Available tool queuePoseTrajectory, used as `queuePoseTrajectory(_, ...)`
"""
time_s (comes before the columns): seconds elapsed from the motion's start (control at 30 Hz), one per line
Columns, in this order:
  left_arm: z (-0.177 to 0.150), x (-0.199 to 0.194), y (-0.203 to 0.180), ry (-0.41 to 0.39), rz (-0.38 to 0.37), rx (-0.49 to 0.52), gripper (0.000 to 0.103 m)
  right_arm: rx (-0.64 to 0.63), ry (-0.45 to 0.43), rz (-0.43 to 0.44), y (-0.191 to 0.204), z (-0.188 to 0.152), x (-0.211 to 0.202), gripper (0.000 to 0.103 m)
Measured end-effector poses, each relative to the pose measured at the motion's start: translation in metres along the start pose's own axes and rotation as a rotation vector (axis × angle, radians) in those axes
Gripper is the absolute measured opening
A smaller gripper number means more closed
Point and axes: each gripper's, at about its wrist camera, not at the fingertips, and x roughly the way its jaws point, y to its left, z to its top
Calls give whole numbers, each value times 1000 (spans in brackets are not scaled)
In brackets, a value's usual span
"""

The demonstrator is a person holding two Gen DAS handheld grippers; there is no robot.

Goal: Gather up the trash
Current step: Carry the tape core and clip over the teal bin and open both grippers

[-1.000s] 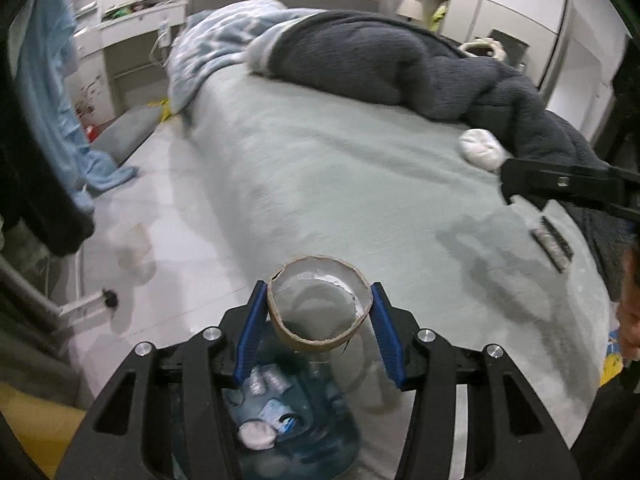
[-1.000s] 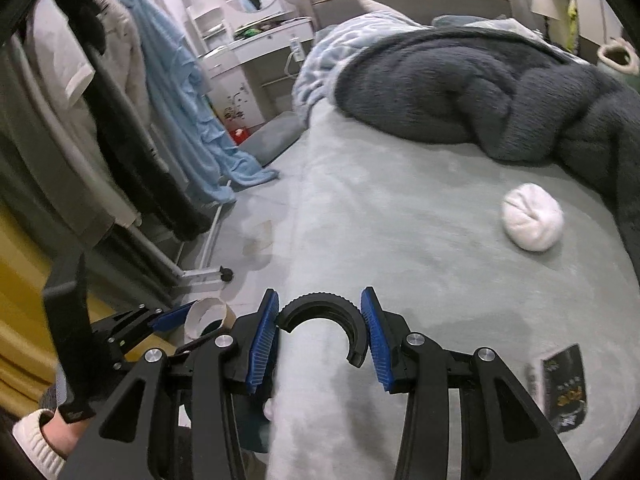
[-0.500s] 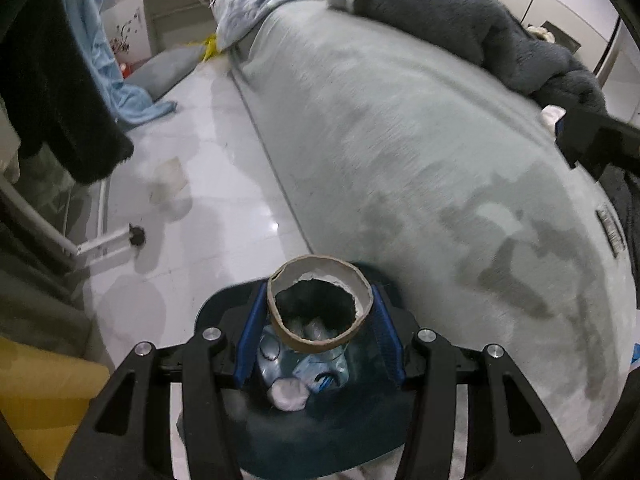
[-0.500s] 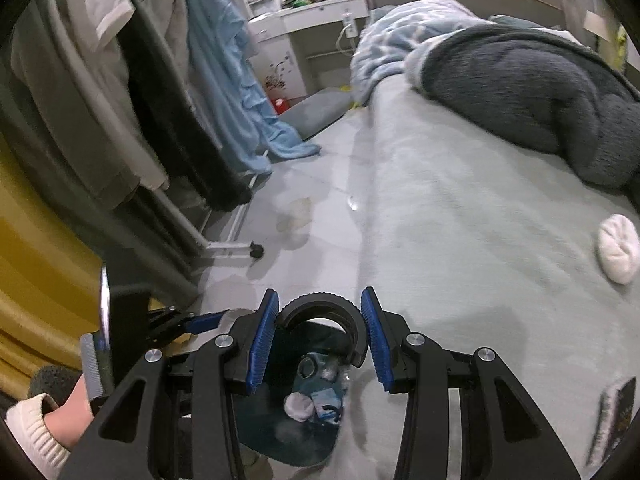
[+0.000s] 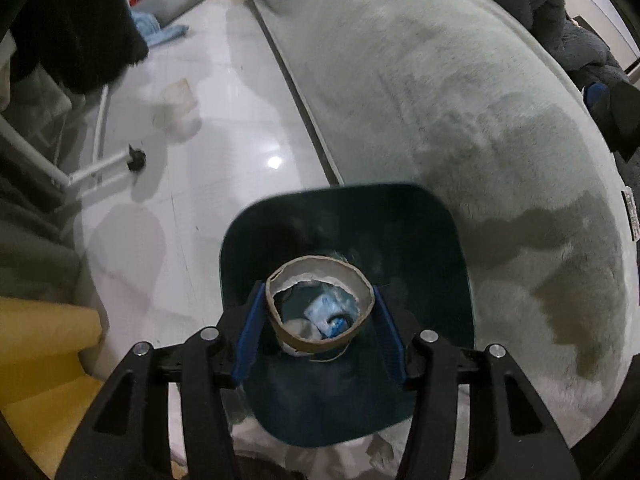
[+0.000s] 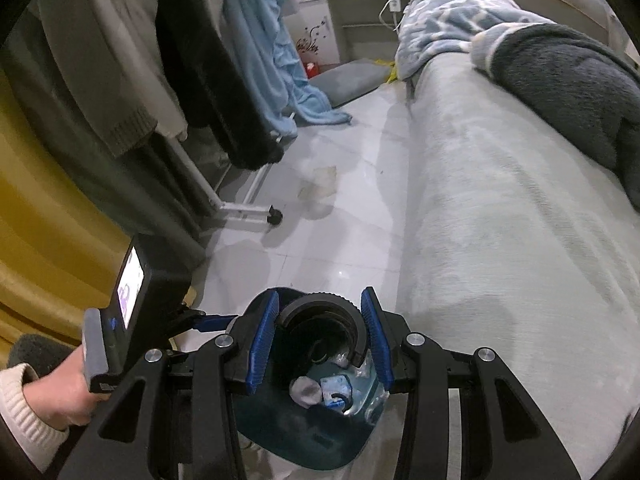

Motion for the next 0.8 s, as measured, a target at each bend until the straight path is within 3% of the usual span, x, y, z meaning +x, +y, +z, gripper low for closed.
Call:
queuePoseTrajectory(0.17, -6, -2, 13, 6, 10, -9, 69, -23, 40, 2, 11, -1, 19, 43)
queuePoseTrajectory(0.37, -7, -19, 25, -35, -7, -7, 74, -46, 109, -5, 19, -12, 51, 43)
queuePoseTrajectory(0.8, -3, -78, 26, -213, -49, 34, 80, -80, 249, -30, 32, -33, 110, 43)
